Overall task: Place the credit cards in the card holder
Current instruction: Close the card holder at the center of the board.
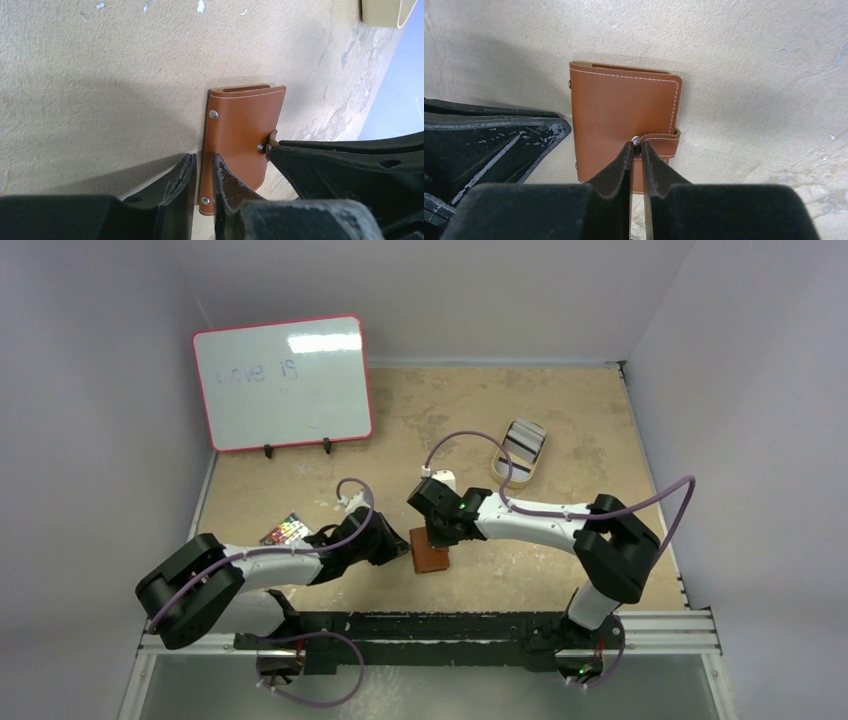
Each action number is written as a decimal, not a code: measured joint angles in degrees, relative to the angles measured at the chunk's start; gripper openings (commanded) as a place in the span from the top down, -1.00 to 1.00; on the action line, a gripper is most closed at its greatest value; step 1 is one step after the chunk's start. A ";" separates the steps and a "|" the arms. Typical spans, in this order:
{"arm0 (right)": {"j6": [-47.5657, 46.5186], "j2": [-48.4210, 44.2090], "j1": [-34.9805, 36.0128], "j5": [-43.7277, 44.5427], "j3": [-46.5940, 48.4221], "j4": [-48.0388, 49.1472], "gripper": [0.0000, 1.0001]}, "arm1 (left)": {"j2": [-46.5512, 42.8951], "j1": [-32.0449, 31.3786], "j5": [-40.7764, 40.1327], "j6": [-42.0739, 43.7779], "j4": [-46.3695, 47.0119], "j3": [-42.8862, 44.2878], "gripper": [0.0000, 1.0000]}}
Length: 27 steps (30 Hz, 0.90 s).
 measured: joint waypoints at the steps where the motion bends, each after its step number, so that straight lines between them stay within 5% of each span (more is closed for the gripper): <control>1: -0.22 -0.11 0.00 -0.35 -0.33 0.39 0.75 | 0.00 0.00 -0.02 0.11 -0.09 0.07 0.66; 27: -0.83 0.39 0.09 -3.26 -1.68 4.46 0.48 | 0.74 0.00 -0.07 0.17 -0.55 0.46 0.66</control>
